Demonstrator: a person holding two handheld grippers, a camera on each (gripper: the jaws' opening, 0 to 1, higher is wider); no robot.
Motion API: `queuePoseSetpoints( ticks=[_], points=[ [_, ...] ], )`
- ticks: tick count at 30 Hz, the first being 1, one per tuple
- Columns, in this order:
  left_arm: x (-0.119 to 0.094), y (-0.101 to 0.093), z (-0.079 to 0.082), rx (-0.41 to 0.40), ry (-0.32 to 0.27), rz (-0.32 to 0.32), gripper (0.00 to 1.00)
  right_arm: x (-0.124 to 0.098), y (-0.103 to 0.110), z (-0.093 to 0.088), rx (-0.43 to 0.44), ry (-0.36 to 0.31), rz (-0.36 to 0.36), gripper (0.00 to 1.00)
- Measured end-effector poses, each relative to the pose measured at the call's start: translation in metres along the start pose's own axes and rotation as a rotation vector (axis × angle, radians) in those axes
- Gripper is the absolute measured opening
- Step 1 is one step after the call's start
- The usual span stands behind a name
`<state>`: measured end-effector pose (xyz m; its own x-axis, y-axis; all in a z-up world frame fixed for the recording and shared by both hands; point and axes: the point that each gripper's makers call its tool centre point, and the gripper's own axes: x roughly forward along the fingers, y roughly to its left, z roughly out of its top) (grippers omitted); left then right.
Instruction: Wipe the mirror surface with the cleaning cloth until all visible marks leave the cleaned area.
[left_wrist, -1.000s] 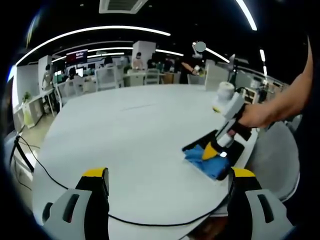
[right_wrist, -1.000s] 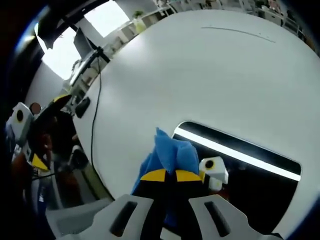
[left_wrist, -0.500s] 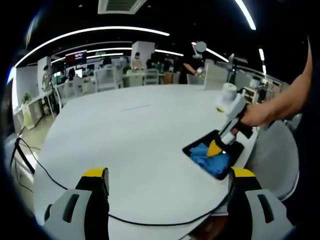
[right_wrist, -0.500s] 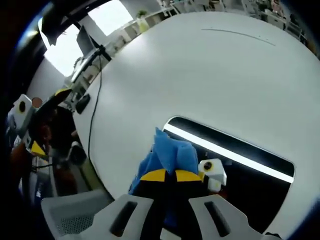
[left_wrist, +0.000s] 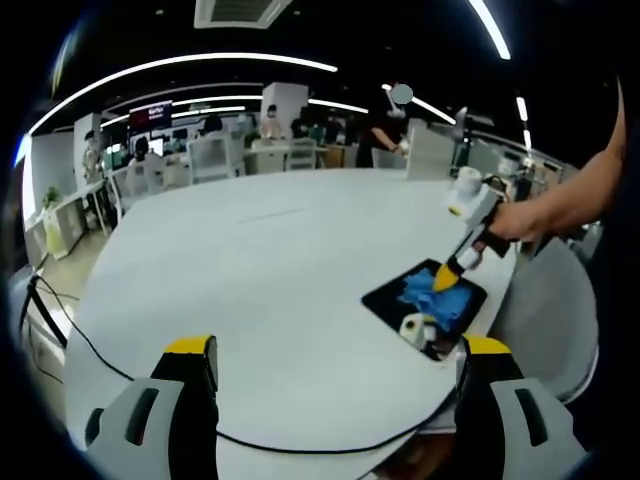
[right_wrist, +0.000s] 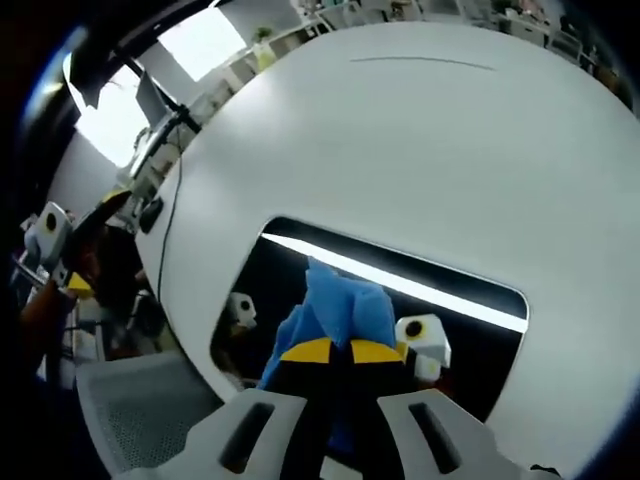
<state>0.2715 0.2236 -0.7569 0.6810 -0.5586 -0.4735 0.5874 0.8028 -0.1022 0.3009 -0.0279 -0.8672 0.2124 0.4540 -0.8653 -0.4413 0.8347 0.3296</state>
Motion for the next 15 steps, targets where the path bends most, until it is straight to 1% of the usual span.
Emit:
queuePoseSetpoints(
  ticks=[6, 15],
  points=[
    [-0.001, 0.001, 0.000, -0.002, 0.002, 0.007, 1.00, -0.010, -0.018, -0.007, 0.018, 0.005, -0.013, 0.00],
    [-0.001, 0.003, 0.000, -0.008, -0.006, 0.014, 1.00, -0.027, -0.052, -0.020, 0.057, 0.014, -0.050, 0.00]
  ],
)
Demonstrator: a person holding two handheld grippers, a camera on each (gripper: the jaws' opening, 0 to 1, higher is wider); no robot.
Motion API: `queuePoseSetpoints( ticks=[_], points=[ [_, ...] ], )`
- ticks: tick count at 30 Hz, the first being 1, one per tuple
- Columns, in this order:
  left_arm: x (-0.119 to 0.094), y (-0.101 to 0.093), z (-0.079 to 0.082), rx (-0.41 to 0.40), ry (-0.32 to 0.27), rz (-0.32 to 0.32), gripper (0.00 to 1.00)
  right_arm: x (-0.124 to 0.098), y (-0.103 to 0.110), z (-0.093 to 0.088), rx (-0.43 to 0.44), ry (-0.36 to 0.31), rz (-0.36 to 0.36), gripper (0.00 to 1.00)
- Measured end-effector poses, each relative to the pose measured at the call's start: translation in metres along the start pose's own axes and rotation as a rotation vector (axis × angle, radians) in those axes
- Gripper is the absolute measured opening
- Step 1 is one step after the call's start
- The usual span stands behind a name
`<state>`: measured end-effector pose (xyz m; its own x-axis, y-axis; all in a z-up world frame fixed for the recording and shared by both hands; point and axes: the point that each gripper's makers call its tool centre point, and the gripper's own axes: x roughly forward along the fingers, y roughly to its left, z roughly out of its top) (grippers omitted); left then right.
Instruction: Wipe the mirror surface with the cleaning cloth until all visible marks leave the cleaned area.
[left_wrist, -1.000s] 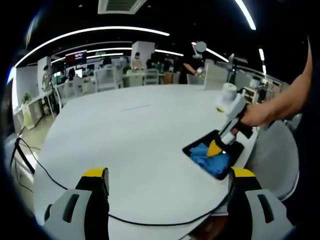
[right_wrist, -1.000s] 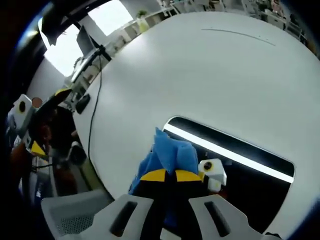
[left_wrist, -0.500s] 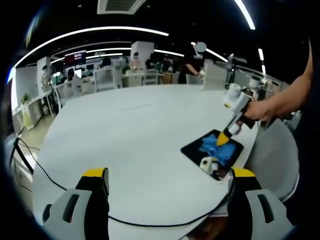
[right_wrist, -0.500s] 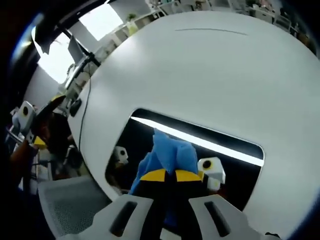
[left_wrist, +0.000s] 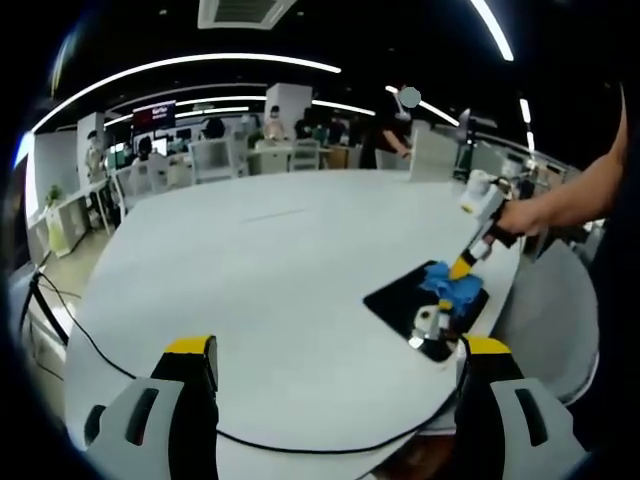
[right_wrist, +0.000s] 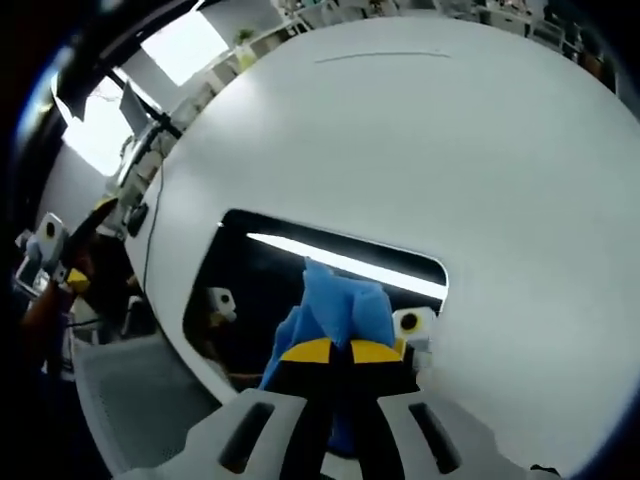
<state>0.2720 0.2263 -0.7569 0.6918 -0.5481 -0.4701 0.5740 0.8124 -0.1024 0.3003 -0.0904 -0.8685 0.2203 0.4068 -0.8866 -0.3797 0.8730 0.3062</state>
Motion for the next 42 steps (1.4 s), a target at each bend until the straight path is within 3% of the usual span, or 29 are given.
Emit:
queuePoseSetpoints(
  ticks=[17, 30, 42],
  points=[
    [0.000, -0.002, 0.000, -0.006, -0.012, 0.004, 1.00, -0.014, -0.030, -0.011, 0.023, 0.008, -0.067, 0.00],
    [0.000, -0.004, -0.001, -0.007, -0.010, 0.003, 1.00, -0.014, -0.028, -0.012, 0.034, -0.027, -0.088, 0.00],
    [0.000, -0.006, 0.000, 0.005, -0.011, -0.003, 1.00, -0.020, -0.016, -0.038, 0.032, -0.008, -0.093, 0.00]
  ],
)
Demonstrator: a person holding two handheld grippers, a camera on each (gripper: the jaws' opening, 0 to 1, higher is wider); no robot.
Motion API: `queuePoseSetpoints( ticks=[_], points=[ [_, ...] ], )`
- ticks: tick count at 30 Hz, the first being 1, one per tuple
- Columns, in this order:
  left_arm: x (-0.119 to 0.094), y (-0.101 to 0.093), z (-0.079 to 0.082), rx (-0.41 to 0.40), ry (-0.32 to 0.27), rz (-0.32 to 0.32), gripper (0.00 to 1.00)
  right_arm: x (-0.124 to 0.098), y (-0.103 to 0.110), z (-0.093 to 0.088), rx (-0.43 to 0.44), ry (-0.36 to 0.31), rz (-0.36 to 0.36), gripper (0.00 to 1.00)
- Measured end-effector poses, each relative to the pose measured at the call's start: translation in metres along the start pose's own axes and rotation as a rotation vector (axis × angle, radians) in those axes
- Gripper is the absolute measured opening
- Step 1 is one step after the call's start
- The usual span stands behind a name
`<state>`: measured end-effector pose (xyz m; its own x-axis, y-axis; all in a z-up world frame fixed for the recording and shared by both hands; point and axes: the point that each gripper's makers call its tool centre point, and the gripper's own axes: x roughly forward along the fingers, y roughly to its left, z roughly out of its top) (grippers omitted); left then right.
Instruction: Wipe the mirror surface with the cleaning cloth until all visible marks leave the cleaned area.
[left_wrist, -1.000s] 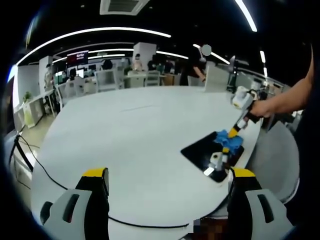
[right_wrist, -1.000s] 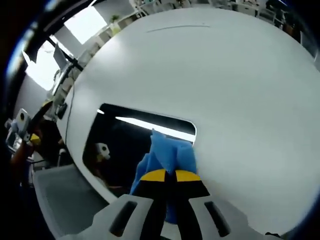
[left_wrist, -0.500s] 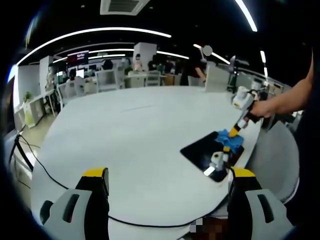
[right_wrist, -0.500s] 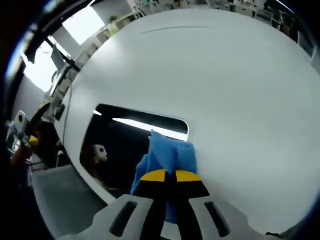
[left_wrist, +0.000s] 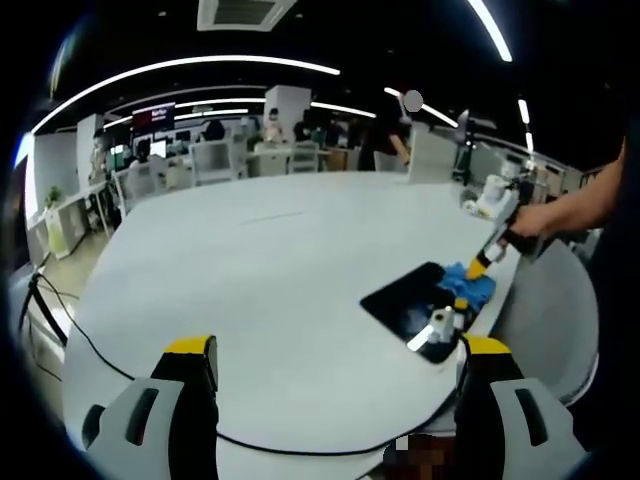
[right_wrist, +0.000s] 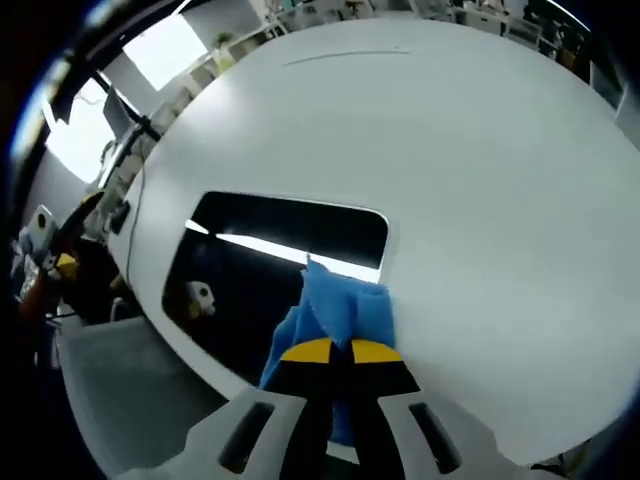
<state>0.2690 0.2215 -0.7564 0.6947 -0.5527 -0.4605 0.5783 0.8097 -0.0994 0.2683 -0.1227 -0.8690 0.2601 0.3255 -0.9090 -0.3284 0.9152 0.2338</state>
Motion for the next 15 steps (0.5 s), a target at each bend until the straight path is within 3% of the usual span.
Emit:
queuePoseSetpoints(
  ticks=[9, 15],
  points=[
    [-0.003, -0.002, -0.004, 0.001, 0.006, -0.003, 1.00, -0.006, 0.005, -0.018, 0.016, 0.005, 0.002, 0.00],
    [-0.005, 0.000, -0.006, 0.005, 0.013, -0.003, 1.00, -0.008, 0.009, -0.027, 0.038, 0.045, 0.009, 0.00]
  ],
)
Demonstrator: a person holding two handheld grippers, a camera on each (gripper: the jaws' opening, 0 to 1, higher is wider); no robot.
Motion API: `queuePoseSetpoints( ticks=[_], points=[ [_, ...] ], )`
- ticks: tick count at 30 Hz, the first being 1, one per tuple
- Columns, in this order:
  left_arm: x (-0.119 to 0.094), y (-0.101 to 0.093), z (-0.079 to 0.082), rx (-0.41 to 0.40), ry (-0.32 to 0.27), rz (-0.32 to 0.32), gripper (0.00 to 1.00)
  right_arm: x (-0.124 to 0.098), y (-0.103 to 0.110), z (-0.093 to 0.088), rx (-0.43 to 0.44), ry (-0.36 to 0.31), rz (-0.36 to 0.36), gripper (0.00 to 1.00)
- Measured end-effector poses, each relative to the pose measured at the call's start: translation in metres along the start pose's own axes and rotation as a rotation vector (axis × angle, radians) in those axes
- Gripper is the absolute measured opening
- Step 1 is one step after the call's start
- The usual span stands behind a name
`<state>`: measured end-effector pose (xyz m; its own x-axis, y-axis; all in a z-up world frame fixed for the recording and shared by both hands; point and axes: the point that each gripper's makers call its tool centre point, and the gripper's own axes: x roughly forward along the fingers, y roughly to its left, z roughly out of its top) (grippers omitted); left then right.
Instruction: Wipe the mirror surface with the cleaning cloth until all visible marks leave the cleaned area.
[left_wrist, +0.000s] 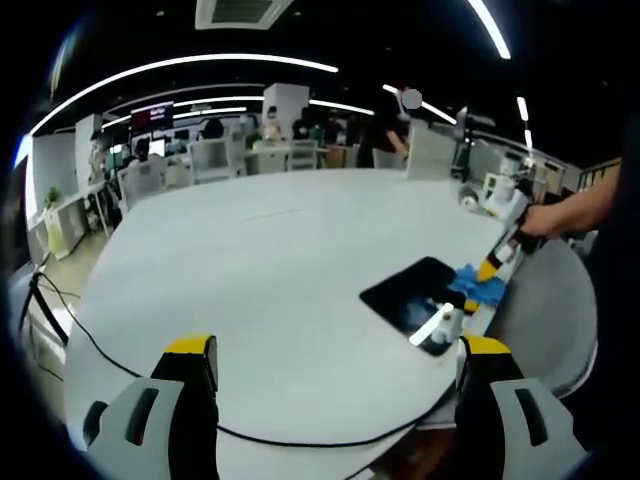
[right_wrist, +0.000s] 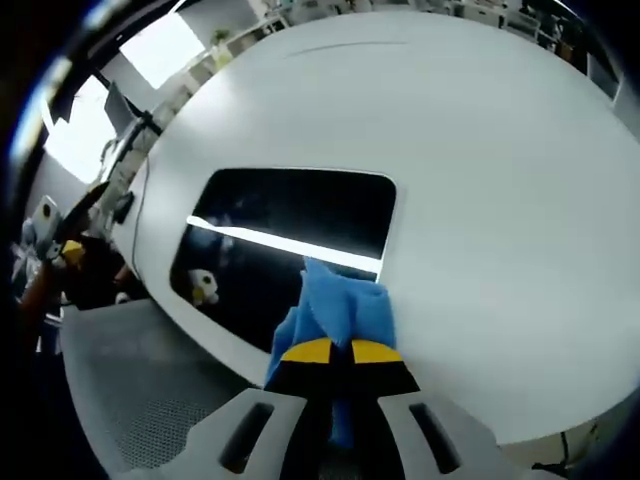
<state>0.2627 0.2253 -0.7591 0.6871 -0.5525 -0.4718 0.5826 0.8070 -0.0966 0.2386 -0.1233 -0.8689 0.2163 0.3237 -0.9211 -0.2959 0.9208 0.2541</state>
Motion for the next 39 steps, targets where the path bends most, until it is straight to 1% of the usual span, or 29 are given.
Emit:
queuePoseSetpoints(
  ticks=[5, 11, 22, 30, 35, 39],
  points=[
    [0.001, -0.002, 0.001, 0.008, 0.004, -0.009, 1.00, 0.000, 0.000, 0.001, -0.007, -0.004, -0.007, 0.00],
    [0.000, -0.001, 0.003, 0.006, -0.004, -0.006, 1.00, 0.002, 0.003, 0.001, 0.013, -0.003, -0.009, 0.00],
    [-0.001, -0.005, -0.004, -0.005, -0.001, -0.005, 1.00, 0.017, 0.041, 0.016, -0.018, 0.005, 0.021, 0.00],
    [0.000, -0.002, -0.005, -0.006, 0.001, -0.001, 1.00, 0.026, 0.062, 0.024, -0.039, 0.007, 0.047, 0.00],
    [0.002, -0.001, -0.006, -0.007, 0.003, -0.002, 1.00, 0.032, 0.081, 0.029, -0.061, 0.007, 0.064, 0.00],
    [0.004, -0.005, -0.004, -0.010, 0.000, -0.011, 1.00, 0.038, 0.097, 0.034, -0.068, 0.005, 0.081, 0.00]
  ],
)
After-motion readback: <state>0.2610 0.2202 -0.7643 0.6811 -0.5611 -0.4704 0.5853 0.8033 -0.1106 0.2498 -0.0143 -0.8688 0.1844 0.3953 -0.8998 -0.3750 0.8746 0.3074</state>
